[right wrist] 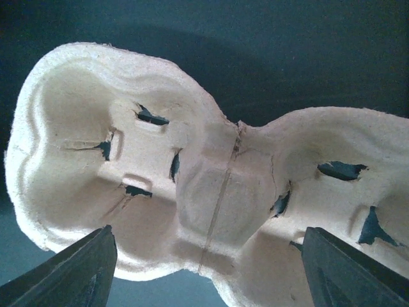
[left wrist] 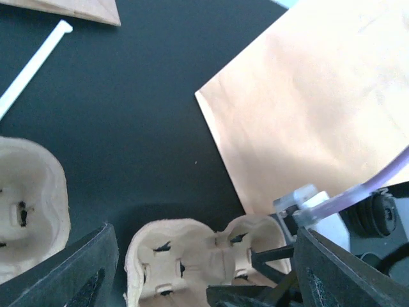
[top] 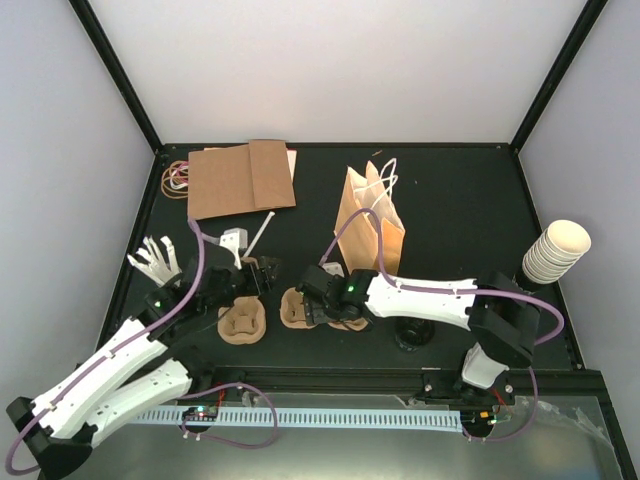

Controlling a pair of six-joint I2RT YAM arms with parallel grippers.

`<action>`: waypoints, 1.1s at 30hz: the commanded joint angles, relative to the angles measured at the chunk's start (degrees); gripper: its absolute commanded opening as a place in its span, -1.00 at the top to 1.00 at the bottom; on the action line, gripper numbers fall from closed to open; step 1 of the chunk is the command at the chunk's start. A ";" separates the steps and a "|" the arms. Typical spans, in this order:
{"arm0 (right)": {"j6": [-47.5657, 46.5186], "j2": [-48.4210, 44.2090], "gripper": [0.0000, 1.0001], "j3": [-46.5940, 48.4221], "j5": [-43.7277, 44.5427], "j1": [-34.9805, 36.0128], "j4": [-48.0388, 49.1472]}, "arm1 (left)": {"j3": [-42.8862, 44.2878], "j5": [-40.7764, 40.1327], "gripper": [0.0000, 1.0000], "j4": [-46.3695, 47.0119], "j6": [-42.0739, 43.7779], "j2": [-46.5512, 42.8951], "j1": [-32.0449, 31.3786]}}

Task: Pack the takeout coffee

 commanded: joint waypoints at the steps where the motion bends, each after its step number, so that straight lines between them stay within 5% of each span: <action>1: 2.11 1.73 -0.62 0.64 1.95 0.26 1.70 | 2.47 -2.40 -0.57 -2.82 3.14 -2.04 0.28; 18: 3.60 8.55 -0.47 2.88 3.68 0.21 0.64 | 2.48 -1.62 -0.57 -2.06 5.11 -1.79 0.34; 28: 2.60 7.22 -0.09 3.10 4.65 0.26 0.83 | -0.21 0.43 -0.57 0.33 4.50 -2.45 0.34; 33: 1.57 3.69 -0.06 2.98 5.77 0.26 0.20 | 0.76 0.21 -0.57 -0.74 4.79 -3.02 0.34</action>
